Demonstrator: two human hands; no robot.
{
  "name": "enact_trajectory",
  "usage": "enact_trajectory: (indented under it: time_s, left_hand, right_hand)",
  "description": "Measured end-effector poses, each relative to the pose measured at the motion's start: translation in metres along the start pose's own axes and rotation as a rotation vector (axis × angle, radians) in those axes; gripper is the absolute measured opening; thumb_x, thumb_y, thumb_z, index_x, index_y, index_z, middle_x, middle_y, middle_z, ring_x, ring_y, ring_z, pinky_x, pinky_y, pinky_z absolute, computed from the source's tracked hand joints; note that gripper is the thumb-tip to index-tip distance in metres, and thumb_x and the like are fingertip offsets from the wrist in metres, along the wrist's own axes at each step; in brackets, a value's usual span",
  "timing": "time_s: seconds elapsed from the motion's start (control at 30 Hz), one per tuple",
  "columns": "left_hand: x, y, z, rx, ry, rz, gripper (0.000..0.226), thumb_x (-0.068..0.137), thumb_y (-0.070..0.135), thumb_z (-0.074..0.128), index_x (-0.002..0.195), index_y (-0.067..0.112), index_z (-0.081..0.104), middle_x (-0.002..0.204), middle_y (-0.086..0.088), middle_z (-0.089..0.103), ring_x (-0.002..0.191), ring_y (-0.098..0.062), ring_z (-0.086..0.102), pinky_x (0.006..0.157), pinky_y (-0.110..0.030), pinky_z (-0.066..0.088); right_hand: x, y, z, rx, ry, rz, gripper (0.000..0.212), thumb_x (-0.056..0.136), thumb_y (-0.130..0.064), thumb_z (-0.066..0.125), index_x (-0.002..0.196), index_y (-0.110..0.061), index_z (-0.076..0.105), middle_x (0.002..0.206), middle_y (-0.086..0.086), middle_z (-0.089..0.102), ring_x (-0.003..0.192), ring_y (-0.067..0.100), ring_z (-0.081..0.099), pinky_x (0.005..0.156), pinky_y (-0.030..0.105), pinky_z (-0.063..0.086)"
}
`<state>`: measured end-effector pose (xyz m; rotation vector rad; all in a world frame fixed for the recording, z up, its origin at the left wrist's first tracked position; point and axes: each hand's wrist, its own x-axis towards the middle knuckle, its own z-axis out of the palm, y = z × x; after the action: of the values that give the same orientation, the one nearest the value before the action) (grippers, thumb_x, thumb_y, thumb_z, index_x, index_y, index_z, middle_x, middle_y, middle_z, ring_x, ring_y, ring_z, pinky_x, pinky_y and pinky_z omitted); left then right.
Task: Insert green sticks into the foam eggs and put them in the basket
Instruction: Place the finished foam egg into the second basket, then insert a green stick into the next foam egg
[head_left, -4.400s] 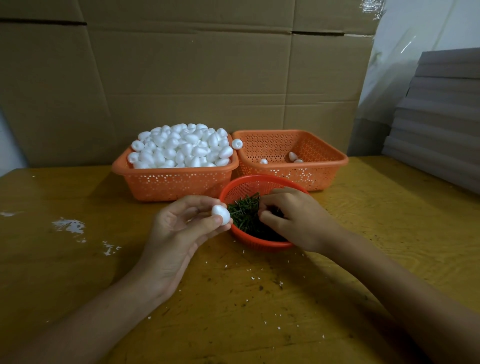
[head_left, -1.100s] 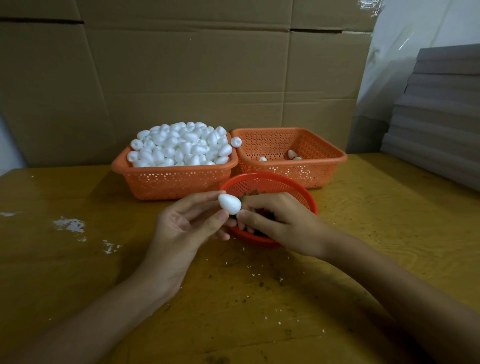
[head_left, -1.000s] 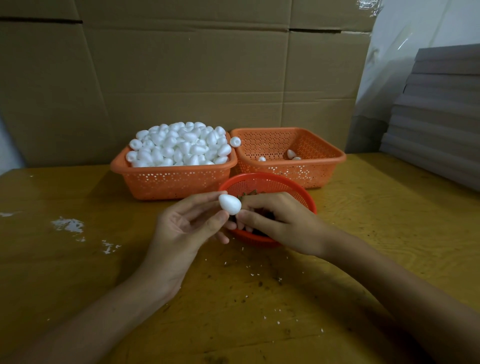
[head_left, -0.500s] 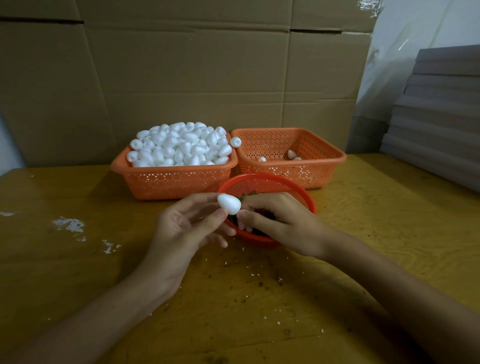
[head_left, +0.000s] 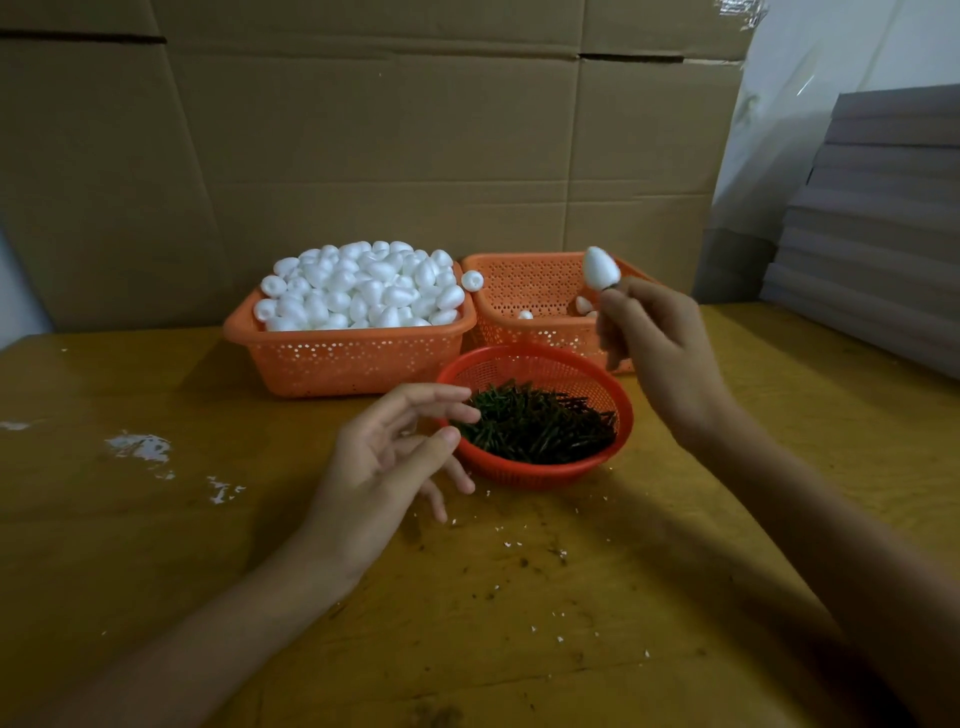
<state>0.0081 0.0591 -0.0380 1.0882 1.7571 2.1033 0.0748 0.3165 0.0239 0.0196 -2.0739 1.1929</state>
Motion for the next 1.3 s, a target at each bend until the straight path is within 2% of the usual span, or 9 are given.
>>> enact_trajectory:
  time_s: [0.07,0.17,0.3,0.57,0.93,1.1,1.17,1.2,1.3]
  left_hand:
    - [0.000,0.000,0.000,0.009,0.009,0.004,0.022,0.093,0.018,0.067,0.113,0.023,0.074,0.117,-0.006,0.074,0.069,-0.033,0.072,0.045,-0.035,0.055]
    - [-0.001,0.001,0.000,0.026,0.004,0.009,0.014,0.094,0.019,0.066,0.104,0.019,0.074,0.114,-0.006,0.074,0.066,-0.033,0.071,0.044,-0.036,0.053]
    - [-0.001,0.002,0.000,0.036,-0.007,0.012,0.010,0.093,0.020,0.065,0.100,0.018,0.073,0.112,-0.006,0.073,0.065,-0.031,0.070,0.043,-0.034,0.052]
    - [-0.001,0.003,0.001,0.037,-0.013,0.007,0.009,0.093,0.022,0.066,0.099,0.018,0.072,0.111,-0.005,0.073,0.065,-0.030,0.070,0.044,-0.033,0.051]
    - [-0.001,0.003,0.001,0.030,-0.020,0.006,0.013,0.090,0.029,0.071,0.098,0.019,0.072,0.112,-0.005,0.073,0.063,-0.030,0.069,0.043,-0.032,0.050]
    - [0.000,0.002,0.001,0.040,-0.022,0.014,0.008,0.093,0.021,0.067,0.098,0.017,0.071,0.111,-0.006,0.073,0.062,-0.029,0.069,0.043,-0.031,0.050]
    - [0.000,0.002,0.001,0.044,-0.021,0.017,0.008,0.093,0.020,0.066,0.097,0.017,0.072,0.110,-0.007,0.073,0.062,-0.029,0.069,0.042,-0.031,0.050]
    - [0.000,0.001,0.001,0.045,-0.021,0.016,0.007,0.093,0.021,0.066,0.097,0.017,0.072,0.109,-0.007,0.073,0.061,-0.029,0.069,0.042,-0.032,0.050]
    - [0.000,0.000,0.000,0.058,-0.024,0.014,0.007,0.093,0.022,0.066,0.095,0.018,0.072,0.107,-0.006,0.073,0.061,-0.029,0.069,0.042,-0.032,0.050]
  right_hand:
    - [0.005,0.014,-0.011,-0.019,0.074,0.061,0.033,0.105,-0.030,0.050,0.076,-0.018,0.061,0.068,-0.007,0.056,0.064,0.014,0.052,0.060,0.032,0.044]
    - [0.009,0.038,-0.022,-0.102,0.122,0.160,0.037,0.106,-0.031,0.050,0.078,-0.009,0.061,0.069,0.000,0.057,0.062,0.015,0.053,0.062,0.040,0.043]
    - [0.013,0.056,-0.028,-0.165,0.135,0.255,0.037,0.108,-0.026,0.046,0.074,-0.017,0.060,0.068,0.000,0.056,0.060,0.013,0.052,0.061,0.039,0.045]
    - [0.017,0.061,-0.028,-0.115,0.129,0.347,0.033,0.107,-0.022,0.046,0.079,-0.013,0.061,0.075,0.005,0.058,0.066,0.019,0.053,0.062,0.036,0.044]
    - [0.022,0.065,-0.030,-0.090,0.151,0.327,0.033,0.110,-0.028,0.047,0.085,-0.011,0.061,0.077,0.006,0.060,0.065,0.017,0.056,0.059,0.032,0.047]
    - [0.018,0.048,-0.027,-0.185,0.182,0.227,0.037,0.110,-0.028,0.047,0.085,-0.005,0.061,0.078,0.016,0.062,0.066,0.029,0.059,0.064,0.048,0.048]
    - [0.015,0.031,-0.021,-0.242,0.103,0.114,0.038,0.109,-0.030,0.048,0.085,-0.005,0.062,0.079,0.018,0.064,0.069,0.032,0.063,0.064,0.053,0.052]
    - [0.012,0.021,-0.016,-0.277,0.021,0.047,0.034,0.109,-0.031,0.049,0.086,-0.012,0.064,0.079,0.011,0.065,0.071,0.026,0.064,0.065,0.050,0.053]
    - [-0.001,-0.003,0.008,-0.488,-0.367,-0.095,0.029,0.108,-0.047,0.045,0.107,-0.027,0.067,0.102,-0.010,0.068,0.091,0.006,0.062,0.080,0.030,0.051]
